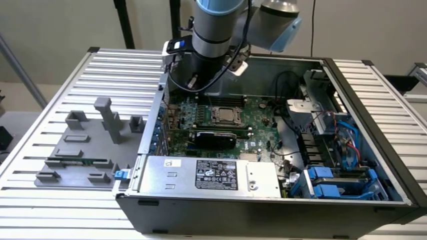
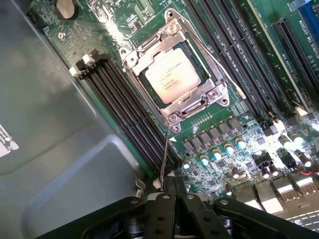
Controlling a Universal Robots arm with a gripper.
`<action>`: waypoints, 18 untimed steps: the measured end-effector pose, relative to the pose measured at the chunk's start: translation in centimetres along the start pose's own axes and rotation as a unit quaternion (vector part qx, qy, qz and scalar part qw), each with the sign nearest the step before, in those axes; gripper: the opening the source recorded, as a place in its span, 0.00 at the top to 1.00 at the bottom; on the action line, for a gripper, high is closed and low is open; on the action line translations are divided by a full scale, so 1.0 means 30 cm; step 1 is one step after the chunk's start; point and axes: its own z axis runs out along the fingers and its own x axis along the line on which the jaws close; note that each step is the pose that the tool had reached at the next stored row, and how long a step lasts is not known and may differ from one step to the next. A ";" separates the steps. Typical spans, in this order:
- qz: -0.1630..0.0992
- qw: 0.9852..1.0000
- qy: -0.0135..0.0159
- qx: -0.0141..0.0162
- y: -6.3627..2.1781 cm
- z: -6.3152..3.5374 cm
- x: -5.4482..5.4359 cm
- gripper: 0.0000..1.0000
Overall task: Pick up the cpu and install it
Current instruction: 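Install the first cpu locking lever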
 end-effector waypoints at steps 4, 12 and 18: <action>0.006 1.000 0.002 -0.001 0.005 -0.011 0.008 0.89; 0.009 1.000 0.004 -0.002 0.042 -0.027 0.040 0.89; 0.011 1.000 0.005 -0.002 0.088 -0.031 0.074 0.89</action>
